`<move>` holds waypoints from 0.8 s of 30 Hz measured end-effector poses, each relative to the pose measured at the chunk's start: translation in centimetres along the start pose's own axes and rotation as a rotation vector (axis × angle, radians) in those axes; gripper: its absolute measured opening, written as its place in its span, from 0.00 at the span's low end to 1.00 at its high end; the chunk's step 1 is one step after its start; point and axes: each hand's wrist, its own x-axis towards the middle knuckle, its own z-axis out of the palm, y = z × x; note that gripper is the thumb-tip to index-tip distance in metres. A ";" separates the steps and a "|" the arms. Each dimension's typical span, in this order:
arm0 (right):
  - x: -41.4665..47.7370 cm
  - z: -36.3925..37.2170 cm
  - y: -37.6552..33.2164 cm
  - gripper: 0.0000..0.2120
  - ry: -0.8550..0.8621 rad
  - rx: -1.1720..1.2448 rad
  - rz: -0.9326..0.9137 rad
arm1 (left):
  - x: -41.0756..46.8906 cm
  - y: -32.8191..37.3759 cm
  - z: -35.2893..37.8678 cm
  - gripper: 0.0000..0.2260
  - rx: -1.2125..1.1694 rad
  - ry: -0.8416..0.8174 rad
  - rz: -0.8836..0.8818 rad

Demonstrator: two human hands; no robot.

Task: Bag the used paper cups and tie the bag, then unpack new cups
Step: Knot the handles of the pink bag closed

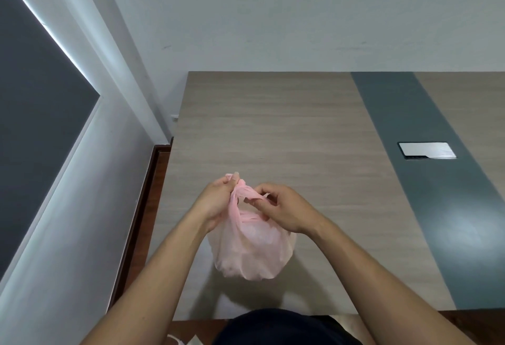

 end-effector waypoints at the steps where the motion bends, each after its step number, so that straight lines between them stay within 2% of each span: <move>1: -0.2 -0.1 -0.1 0.07 -0.060 0.016 0.016 | -0.1 -0.1 -0.1 0.18 0.130 0.033 0.083; 4: -0.6 -0.4 -0.5 0.13 -0.172 0.089 0.006 | -0.1 -0.7 -0.3 0.20 0.380 0.123 0.281; 7: -0.7 -0.4 -0.7 0.17 -0.208 0.087 -0.017 | -0.3 -0.7 0.3 0.18 0.368 0.127 0.340; 10: -0.5 -0.6 -0.2 0.12 -0.222 0.046 0.009 | -0.6 -0.5 0.6 0.17 0.321 0.117 0.332; 13: -0.5 -0.7 0.3 0.07 -0.168 -0.036 0.045 | -0.4 -0.6 0.4 0.18 0.336 0.145 0.328; 16: -0.8 -0.5 0.3 0.14 -0.065 -0.094 0.081 | -0.2 -0.8 0.3 0.19 0.526 0.255 0.436; 18: -0.8 -0.2 0.3 0.16 -0.008 -0.001 0.119 | -0.2 -1.1 0.3 0.18 0.587 0.314 0.506; 20: -0.6 0.0 0.7 0.19 0.031 0.139 0.149 | -0.4 -1.2 0.4 0.19 0.542 0.330 0.448; 22: -0.4 0.1 1.3 0.24 0.060 0.333 0.168 | -0.5 -1.0 0.4 0.26 0.369 0.273 0.280; 24: -0.3 0.4 1.5 0.23 0.133 0.532 0.197 | -1.1 -0.6 0.5 0.35 0.207 0.199 0.148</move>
